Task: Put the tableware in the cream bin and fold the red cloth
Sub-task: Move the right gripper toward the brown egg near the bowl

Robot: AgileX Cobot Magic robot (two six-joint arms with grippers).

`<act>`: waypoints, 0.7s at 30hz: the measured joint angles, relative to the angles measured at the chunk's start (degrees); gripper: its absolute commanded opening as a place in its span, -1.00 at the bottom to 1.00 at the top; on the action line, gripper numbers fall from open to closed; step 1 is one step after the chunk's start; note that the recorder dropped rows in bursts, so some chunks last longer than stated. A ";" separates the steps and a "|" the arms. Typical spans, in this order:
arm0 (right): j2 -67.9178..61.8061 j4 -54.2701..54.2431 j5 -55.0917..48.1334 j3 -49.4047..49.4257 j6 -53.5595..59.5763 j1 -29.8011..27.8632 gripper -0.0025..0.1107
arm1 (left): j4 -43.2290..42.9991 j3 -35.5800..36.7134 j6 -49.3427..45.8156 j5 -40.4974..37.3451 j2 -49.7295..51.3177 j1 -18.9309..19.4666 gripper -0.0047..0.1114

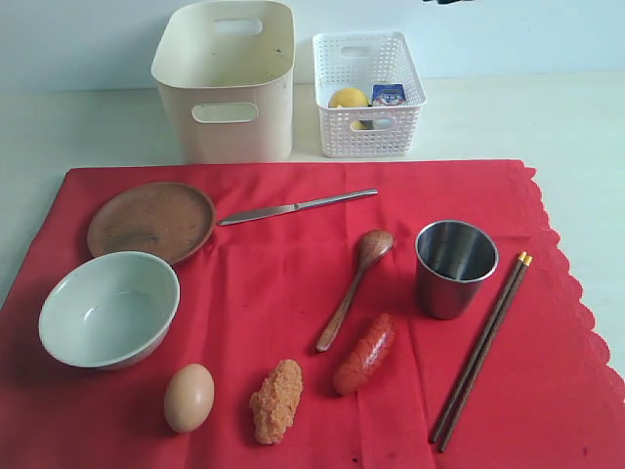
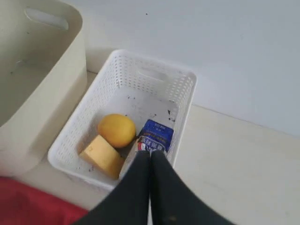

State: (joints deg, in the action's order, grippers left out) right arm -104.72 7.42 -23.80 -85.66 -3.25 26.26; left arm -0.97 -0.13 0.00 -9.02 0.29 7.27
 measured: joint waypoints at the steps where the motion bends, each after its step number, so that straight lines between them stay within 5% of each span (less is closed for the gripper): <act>1: 1.19 0.00 0.76 1.74 0.00 0.00 -0.96 | 0.00 0.00 0.00 0.00 0.00 0.00 -0.90; 11: 14.32 -0.13 6.76 19.27 -2.95 0.74 -0.96 | 0.00 0.00 0.00 0.00 0.00 0.00 -0.90; 21: 18.36 -0.25 2.08 26.29 -1.76 14.00 -0.96 | 0.00 0.00 0.00 0.00 0.00 0.00 -0.90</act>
State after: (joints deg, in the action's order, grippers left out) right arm -86.36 7.17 -21.73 -59.37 -5.00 40.25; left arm -0.97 -0.13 0.00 -9.02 0.29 7.27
